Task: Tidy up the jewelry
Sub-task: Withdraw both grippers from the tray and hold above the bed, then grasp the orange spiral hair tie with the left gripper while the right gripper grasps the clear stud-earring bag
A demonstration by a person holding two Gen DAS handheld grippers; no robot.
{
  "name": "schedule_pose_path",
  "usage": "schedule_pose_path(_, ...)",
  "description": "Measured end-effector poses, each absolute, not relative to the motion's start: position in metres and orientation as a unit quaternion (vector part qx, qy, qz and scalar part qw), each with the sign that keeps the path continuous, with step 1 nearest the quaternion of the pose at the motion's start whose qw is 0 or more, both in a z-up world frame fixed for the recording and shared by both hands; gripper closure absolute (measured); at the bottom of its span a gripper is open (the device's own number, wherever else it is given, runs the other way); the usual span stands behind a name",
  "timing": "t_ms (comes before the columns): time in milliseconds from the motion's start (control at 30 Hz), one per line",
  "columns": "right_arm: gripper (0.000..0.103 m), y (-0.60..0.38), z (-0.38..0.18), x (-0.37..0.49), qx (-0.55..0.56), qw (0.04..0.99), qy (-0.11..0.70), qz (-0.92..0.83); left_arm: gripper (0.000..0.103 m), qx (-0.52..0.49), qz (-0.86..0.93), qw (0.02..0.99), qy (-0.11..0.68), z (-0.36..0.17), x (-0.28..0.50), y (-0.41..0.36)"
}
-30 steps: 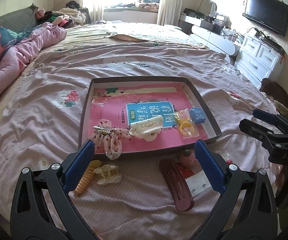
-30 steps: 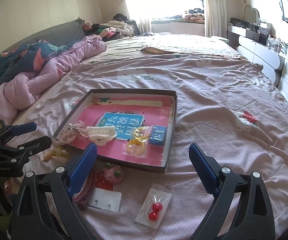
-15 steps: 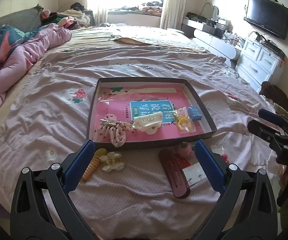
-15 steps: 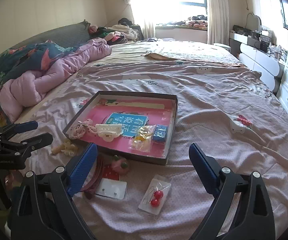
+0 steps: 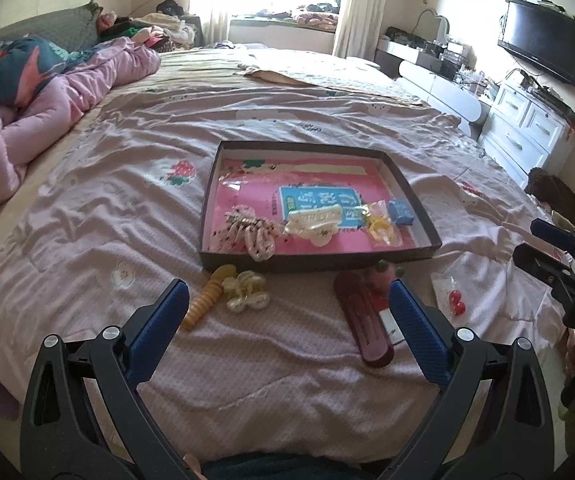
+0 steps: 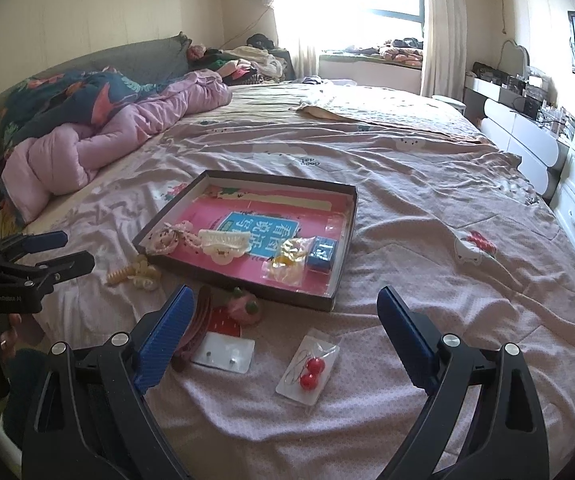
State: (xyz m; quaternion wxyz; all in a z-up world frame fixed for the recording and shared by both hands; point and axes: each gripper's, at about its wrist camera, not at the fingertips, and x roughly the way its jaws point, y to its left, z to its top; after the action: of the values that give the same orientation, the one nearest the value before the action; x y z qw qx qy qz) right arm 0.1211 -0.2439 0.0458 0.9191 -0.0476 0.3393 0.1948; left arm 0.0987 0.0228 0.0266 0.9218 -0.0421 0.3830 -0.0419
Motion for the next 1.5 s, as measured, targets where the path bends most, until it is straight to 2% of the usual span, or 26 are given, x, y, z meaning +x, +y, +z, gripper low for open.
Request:
schedule_pose_path(800,0.013,-0.215,0.005,0.106,-0.068,0.891,0.383,0.235,0.012,-0.054,-0.006,0.905,0.423,-0.012,0.078,0.050)
schedule_pose_path(1500,0.013,-0.197,-0.051,0.129,-0.137,0.868,0.423,0.222,0.012,-0.052,0.020,0.891,0.451,-0.046,0.101,0.075)
